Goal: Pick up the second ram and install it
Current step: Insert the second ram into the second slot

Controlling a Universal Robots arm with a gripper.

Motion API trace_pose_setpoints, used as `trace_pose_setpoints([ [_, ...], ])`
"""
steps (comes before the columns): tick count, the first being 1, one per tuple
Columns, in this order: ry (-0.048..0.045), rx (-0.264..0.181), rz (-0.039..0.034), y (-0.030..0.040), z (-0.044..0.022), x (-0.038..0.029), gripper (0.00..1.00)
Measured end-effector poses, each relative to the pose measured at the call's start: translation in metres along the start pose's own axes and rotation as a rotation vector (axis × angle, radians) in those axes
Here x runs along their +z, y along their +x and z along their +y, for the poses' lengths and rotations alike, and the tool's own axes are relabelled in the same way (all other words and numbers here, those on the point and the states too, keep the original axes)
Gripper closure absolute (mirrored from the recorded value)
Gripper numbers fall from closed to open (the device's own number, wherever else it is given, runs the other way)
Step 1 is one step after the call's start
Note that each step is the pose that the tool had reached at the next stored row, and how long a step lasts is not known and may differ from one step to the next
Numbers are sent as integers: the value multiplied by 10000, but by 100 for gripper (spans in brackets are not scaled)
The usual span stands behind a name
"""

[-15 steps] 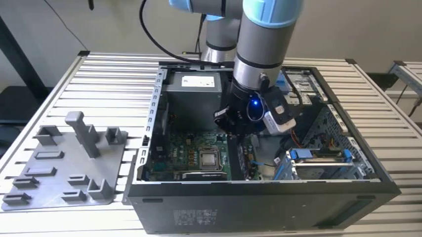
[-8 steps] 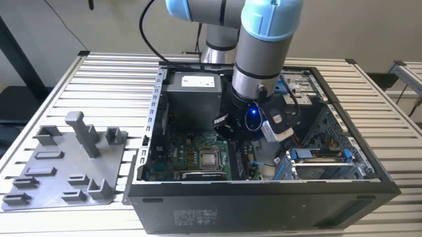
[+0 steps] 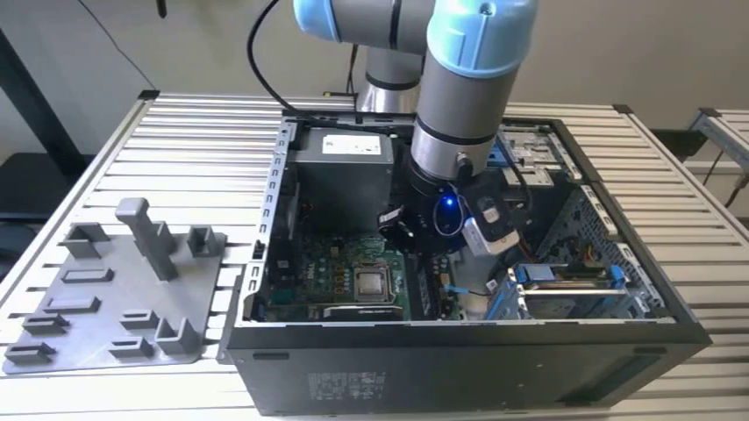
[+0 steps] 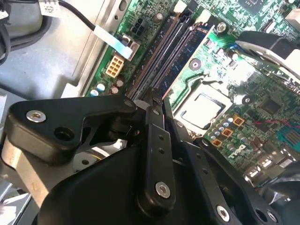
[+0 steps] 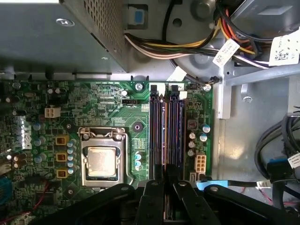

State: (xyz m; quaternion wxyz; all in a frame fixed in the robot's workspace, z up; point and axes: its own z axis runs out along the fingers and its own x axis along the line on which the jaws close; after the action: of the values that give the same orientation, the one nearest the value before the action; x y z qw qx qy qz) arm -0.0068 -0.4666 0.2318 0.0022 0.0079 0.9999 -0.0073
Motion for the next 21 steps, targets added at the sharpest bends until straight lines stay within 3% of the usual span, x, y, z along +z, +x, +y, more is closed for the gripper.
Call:
trace_pose_setpoints([
  [5,-10,58,1,75,-1,24,86],
  [21,-8,362,5,70,44,57,86],
])
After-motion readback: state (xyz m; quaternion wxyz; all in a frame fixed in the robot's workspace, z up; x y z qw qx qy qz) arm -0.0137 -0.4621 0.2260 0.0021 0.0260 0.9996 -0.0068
